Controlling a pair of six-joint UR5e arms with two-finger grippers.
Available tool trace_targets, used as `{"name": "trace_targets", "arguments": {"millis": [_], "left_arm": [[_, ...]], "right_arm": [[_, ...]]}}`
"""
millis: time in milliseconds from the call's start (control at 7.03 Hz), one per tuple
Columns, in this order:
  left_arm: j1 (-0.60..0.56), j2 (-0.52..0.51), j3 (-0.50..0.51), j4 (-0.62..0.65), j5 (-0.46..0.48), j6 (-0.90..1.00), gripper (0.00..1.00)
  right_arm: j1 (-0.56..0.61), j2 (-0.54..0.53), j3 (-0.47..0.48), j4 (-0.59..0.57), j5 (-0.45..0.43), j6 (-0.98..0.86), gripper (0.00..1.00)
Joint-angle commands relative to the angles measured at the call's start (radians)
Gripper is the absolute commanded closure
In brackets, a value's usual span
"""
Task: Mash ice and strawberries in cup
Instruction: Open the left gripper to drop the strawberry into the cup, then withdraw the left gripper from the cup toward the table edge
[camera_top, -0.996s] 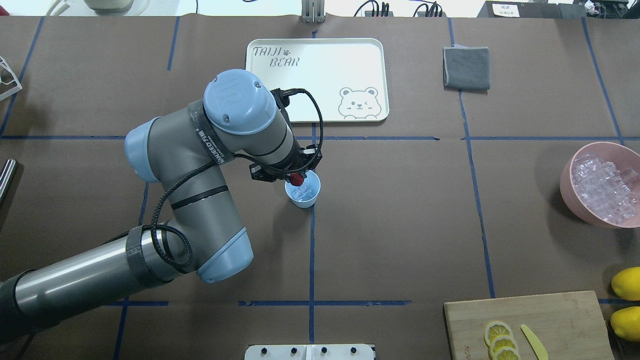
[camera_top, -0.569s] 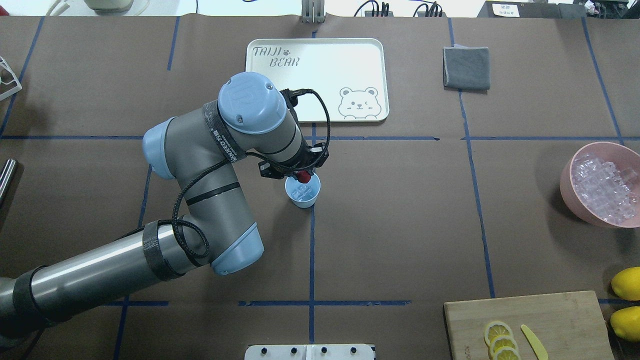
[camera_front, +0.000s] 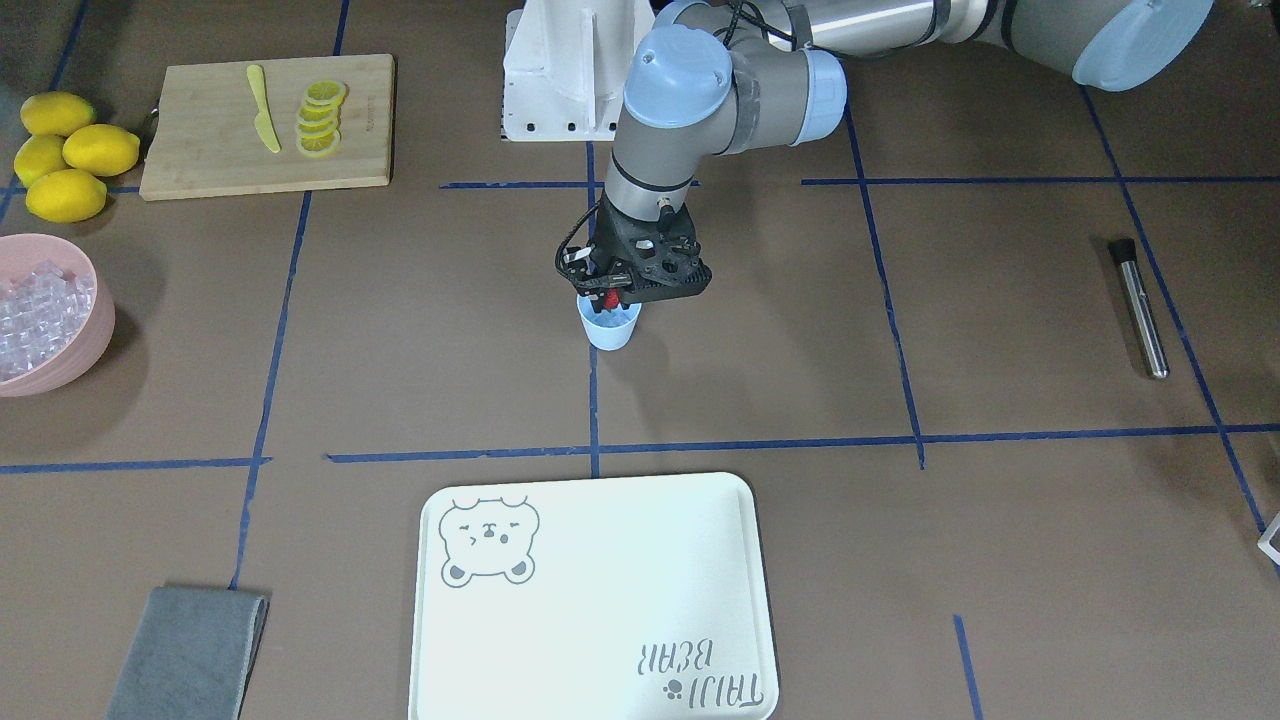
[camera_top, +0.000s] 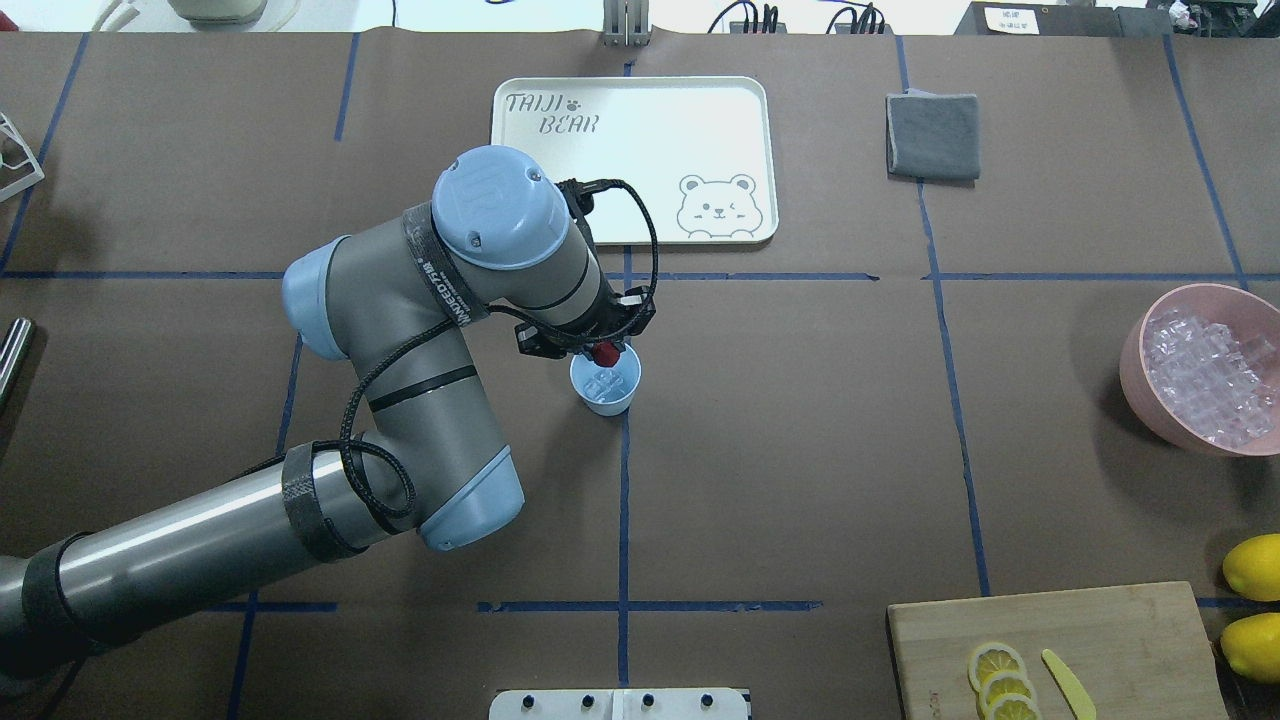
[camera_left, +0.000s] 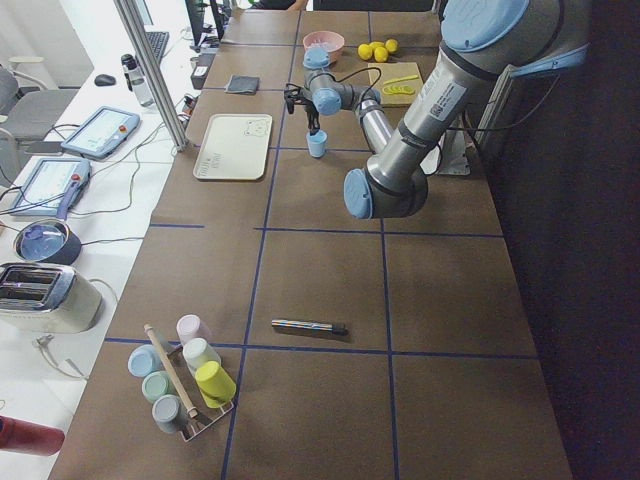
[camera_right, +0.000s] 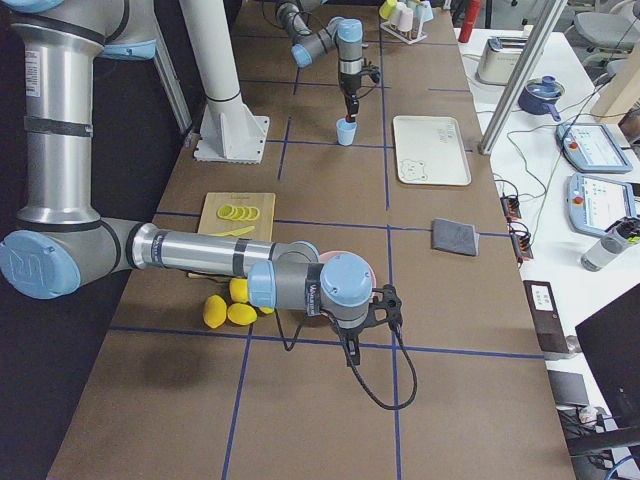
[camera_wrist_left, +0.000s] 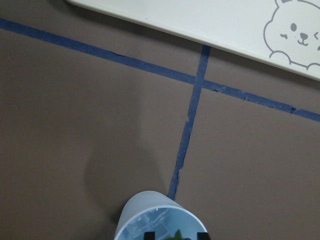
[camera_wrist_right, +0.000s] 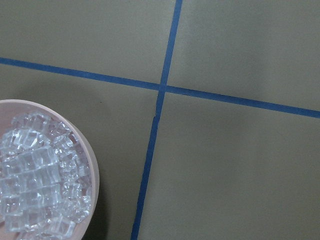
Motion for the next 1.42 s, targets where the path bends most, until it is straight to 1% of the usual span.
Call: {"name": "trace_targets", "arguments": {"millis": [0, 142, 284, 427, 569, 711, 853, 996, 1138, 1280], "left_arm": [[0.000, 0.012, -0.020, 0.003, 0.001, -0.001, 0.00], [0.000, 0.013, -0.022, 0.006, 0.001, -0.001, 0.00], [-0.002, 0.018, -0.045, 0.007, 0.001, -0.001, 0.00], [-0.011, 0.050, -0.098, 0.018, -0.004, 0.003, 0.00], [-0.045, 0.079, -0.158, 0.099, -0.007, 0.087, 0.00], [-0.080, 0.114, -0.244, 0.241, -0.007, 0.226, 0.00], [-0.142, 0.160, -0.273, 0.275, -0.024, 0.340, 0.00], [-0.207, 0.221, -0.275, 0.276, -0.094, 0.458, 0.00], [-0.268, 0.296, -0.295, 0.276, -0.135, 0.605, 0.00], [-0.319, 0.391, -0.312, 0.271, -0.153, 0.735, 0.00]], "right_arm": [[0.000, -0.001, -0.002, -0.001, 0.000, 0.000, 0.00], [0.000, -0.001, -0.002, -0.001, 0.000, 0.000, 0.00], [0.000, -0.001, -0.002, -0.001, 0.000, 0.000, 0.01], [0.000, 0.001, -0.002, -0.001, 0.000, 0.001, 0.00], [0.000, 0.002, -0.008, 0.001, 0.000, 0.000, 0.00], [0.000, 0.002, -0.011, 0.001, 0.000, 0.000, 0.00], [0.000, 0.005, -0.011, 0.002, -0.015, -0.003, 0.00], [0.000, 0.013, -0.008, 0.002, -0.038, -0.002, 0.01], [-0.001, 0.014, -0.008, 0.002, -0.041, -0.002, 0.00], [-0.003, 0.016, -0.008, 0.002, -0.040, 0.000, 0.00]]}}
